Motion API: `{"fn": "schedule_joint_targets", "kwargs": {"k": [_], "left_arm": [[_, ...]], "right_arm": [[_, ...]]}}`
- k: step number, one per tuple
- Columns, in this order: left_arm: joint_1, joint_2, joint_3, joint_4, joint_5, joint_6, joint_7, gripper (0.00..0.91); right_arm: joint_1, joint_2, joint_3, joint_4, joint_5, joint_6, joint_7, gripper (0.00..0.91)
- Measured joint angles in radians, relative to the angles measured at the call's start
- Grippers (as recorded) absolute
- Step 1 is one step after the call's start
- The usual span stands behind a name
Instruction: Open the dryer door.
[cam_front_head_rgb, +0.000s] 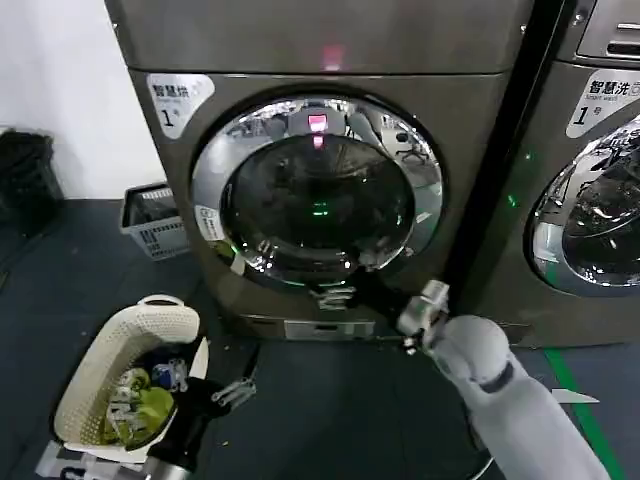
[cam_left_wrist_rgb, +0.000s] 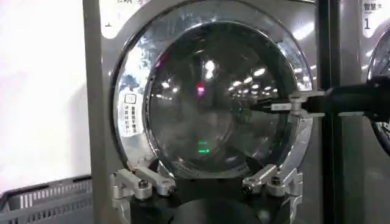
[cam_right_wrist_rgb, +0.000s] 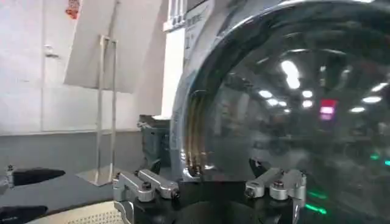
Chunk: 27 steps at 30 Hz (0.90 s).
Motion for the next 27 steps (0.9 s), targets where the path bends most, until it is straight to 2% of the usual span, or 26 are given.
{"fn": "schedule_joint_targets", "kwargs": {"k": [16, 27], "left_arm": [[-0.003, -0.003, 0.008, 0.003, 0.002, -0.002, 0.003, 0.907], [-0.006, -0.006, 0.010, 0.004, 0.006, 0.006, -0.009, 0.907]], "right_arm": [[0.173, 0.133, -0.147, -0.184, -0.005, 0.042, 0.026, 0.907], [0.218, 0.204, -0.194, -0.264, -0.001, 0.053, 0.029, 0.907]]}}
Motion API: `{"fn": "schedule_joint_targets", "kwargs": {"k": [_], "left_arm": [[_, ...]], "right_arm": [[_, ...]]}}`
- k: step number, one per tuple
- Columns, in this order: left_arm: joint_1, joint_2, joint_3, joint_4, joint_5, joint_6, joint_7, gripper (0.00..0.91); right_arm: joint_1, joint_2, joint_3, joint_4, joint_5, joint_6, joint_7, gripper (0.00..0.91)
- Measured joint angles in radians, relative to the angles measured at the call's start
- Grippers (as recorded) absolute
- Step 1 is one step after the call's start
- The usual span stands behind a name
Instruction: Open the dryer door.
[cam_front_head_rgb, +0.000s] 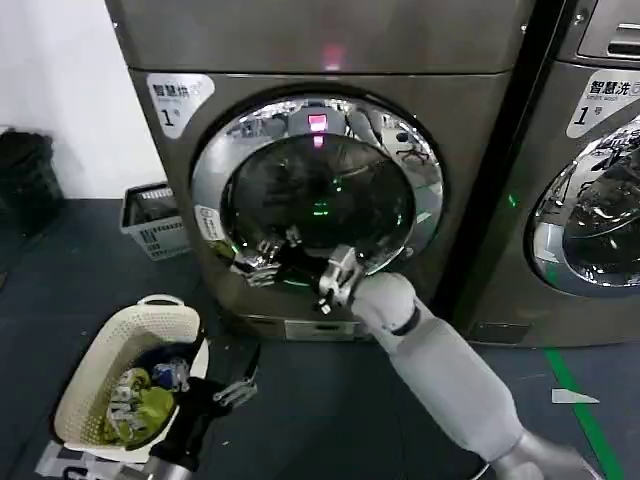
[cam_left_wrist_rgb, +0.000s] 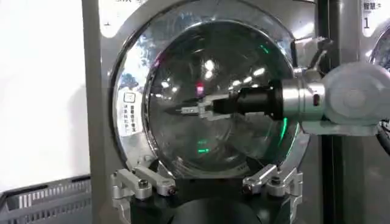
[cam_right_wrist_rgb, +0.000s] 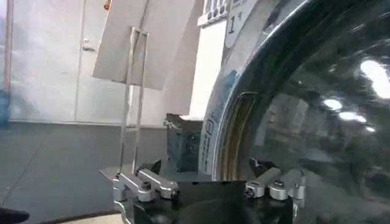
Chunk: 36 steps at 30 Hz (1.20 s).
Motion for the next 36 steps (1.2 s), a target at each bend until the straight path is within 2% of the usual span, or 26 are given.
{"fn": "schedule_joint_targets", "kwargs": {"k": [27, 36], "left_arm": [[0.011, 0.001, 0.006, -0.018, 0.003, 0.006, -0.008, 0.907], [0.014, -0.002, 0.026, -0.031, 0.017, 0.005, -0.002, 0.907]], "right_arm": [[0.081, 0.121, -0.046, -0.177, -0.004, 0.027, 0.016, 0.907], [0.092, 0.172, -0.023, -0.232, -0.029, 0.033, 0.037, 0.907]]}}
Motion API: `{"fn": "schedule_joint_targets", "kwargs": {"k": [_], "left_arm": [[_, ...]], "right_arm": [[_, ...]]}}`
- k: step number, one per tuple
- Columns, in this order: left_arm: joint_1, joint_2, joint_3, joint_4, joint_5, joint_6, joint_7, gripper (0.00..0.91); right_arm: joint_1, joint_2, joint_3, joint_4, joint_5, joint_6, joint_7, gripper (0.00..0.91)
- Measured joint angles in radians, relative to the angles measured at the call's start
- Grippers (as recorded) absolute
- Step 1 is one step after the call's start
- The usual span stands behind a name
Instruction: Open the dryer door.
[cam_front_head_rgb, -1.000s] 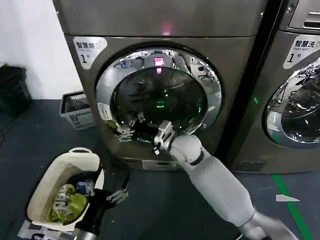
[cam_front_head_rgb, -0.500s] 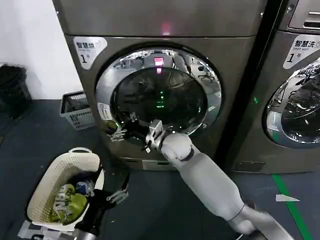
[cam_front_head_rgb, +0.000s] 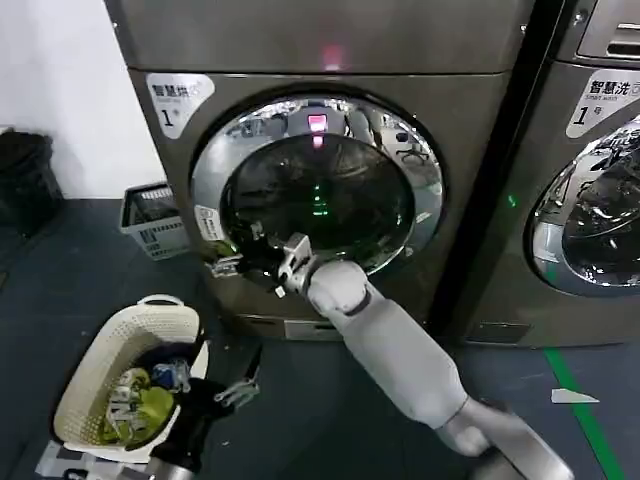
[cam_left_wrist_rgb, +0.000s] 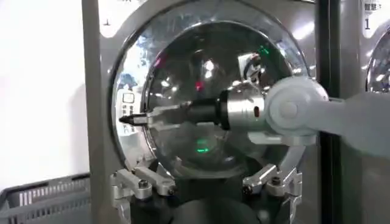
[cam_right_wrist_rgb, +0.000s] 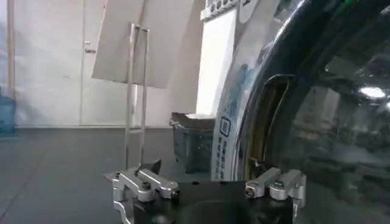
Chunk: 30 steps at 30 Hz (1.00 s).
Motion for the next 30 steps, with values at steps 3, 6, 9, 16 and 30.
{"fn": "schedule_joint_targets", "kwargs": {"k": [3, 6, 9, 16, 30], "left_arm": [[0.002, 0.000, 0.001, -0.001, 0.002, -0.001, 0.000, 0.907], [0.006, 0.000, 0.001, -0.001, 0.003, -0.001, 0.000, 0.907], [0.008, -0.002, 0.002, -0.002, 0.005, -0.001, 0.000, 0.907], [0.010, -0.004, 0.006, -0.002, 0.011, -0.003, 0.000, 0.907], [0.011, -0.004, 0.000, -0.002, 0.017, 0.000, 0.015, 0.907]], "right_arm": [[0.007, 0.017, 0.000, -0.019, -0.002, 0.000, 0.010, 0.907], [0.014, 0.028, -0.005, -0.032, -0.002, 0.000, 0.015, 0.907], [0.021, 0.042, -0.013, -0.044, -0.002, 0.000, 0.019, 0.907], [0.030, 0.059, -0.028, -0.066, 0.000, -0.003, 0.025, 0.907], [0.019, 0.032, -0.026, -0.015, 0.092, -0.032, -0.074, 0.907]]}}
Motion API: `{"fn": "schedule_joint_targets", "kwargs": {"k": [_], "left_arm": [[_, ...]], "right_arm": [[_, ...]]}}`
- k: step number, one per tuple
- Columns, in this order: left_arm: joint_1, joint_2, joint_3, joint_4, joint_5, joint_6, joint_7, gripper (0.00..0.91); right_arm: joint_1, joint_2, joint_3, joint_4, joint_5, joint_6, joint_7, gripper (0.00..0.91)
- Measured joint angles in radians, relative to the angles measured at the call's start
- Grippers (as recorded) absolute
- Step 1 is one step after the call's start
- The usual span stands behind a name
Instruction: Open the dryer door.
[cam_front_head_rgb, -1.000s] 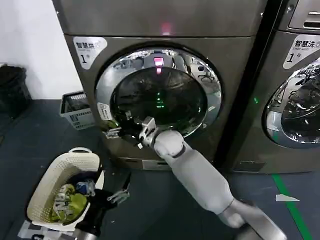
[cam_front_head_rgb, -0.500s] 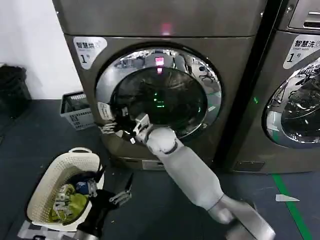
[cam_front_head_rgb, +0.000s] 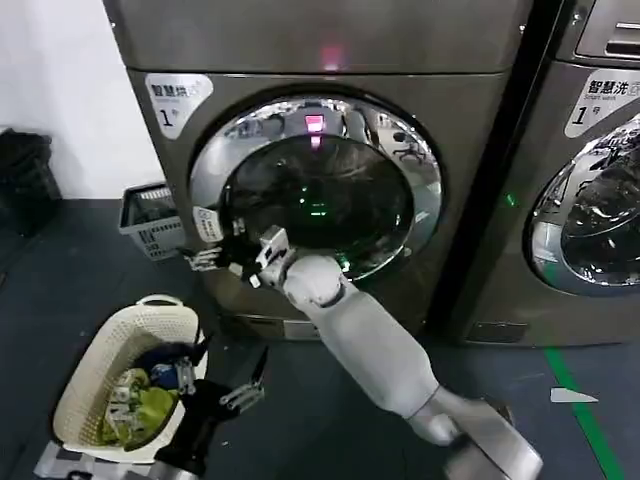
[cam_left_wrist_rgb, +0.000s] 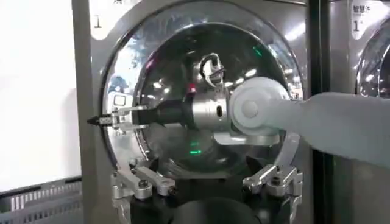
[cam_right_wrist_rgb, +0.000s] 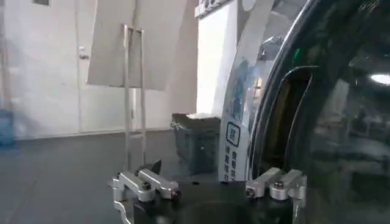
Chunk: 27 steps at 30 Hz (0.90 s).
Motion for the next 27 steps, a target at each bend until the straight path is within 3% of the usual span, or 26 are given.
{"fn": "schedule_joint_targets", "kwargs": {"k": [6, 14, 27], "left_arm": [[-0.001, 0.006, -0.028, 0.001, -0.007, 0.024, 0.038, 0.907], [-0.016, 0.011, -0.074, -0.011, 0.011, 0.083, 0.026, 0.907], [-0.046, 0.028, -0.183, -0.058, -0.032, 0.278, 0.028, 0.907]], "right_arm": [[-0.007, -0.024, -0.006, 0.041, 0.065, -0.039, -0.033, 0.907], [-0.026, -0.050, -0.019, 0.080, 0.098, -0.025, -0.074, 0.907], [-0.036, -0.088, -0.021, 0.130, 0.100, -0.016, -0.162, 0.907]]}}
